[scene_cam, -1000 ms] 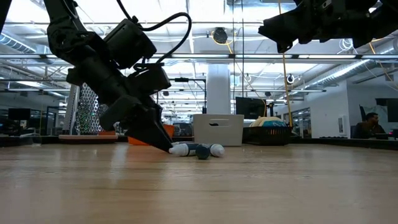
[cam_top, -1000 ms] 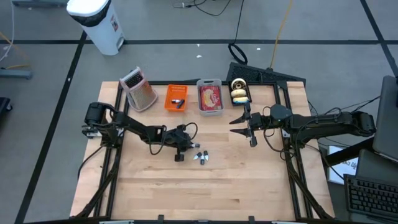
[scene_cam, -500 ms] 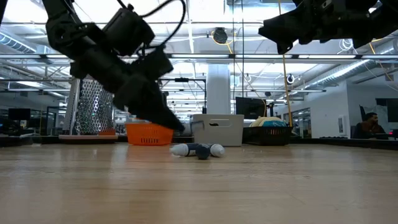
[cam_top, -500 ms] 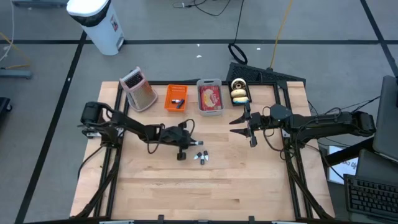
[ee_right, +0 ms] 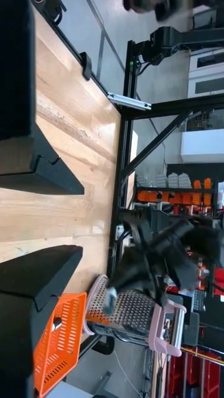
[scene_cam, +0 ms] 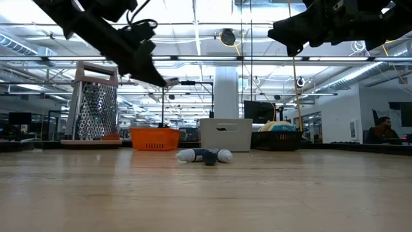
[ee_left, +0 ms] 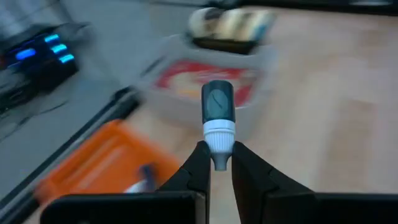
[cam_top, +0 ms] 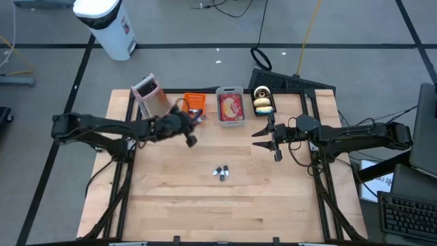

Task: Pick & Place Food Item
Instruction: Put the food coloring bottle into the orange bin

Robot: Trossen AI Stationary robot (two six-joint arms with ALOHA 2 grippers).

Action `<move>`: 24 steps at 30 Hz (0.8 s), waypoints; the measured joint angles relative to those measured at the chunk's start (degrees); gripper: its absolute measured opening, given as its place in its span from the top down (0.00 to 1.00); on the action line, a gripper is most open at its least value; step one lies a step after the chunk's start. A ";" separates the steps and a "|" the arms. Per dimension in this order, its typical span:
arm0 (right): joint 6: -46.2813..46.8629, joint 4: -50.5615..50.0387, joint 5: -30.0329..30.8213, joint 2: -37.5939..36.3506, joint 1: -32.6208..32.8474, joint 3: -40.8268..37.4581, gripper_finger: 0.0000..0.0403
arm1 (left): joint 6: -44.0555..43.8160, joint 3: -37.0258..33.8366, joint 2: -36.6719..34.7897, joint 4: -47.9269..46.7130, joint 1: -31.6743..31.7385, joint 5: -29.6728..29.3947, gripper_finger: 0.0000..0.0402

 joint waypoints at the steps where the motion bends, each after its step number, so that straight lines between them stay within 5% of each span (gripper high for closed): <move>1: -0.24 0.00 0.01 0.00 0.01 0.00 0.68 | -0.76 0.00 -1.18 -1.83 1.15 -1.28 0.91; 6: -0.29 0.00 0.02 0.00 0.02 0.00 0.68 | -8.93 -0.12 -2.01 -8.19 8.41 -5.02 0.91; 12: -0.29 0.04 0.03 0.02 0.01 0.00 0.68 | -15.88 -0.60 3.83 -7.40 15.25 -1.99 0.91; 24: 0.12 0.04 0.02 0.02 0.02 0.00 0.68 | -18.94 -0.52 13.84 -1.22 17.91 3.05 0.90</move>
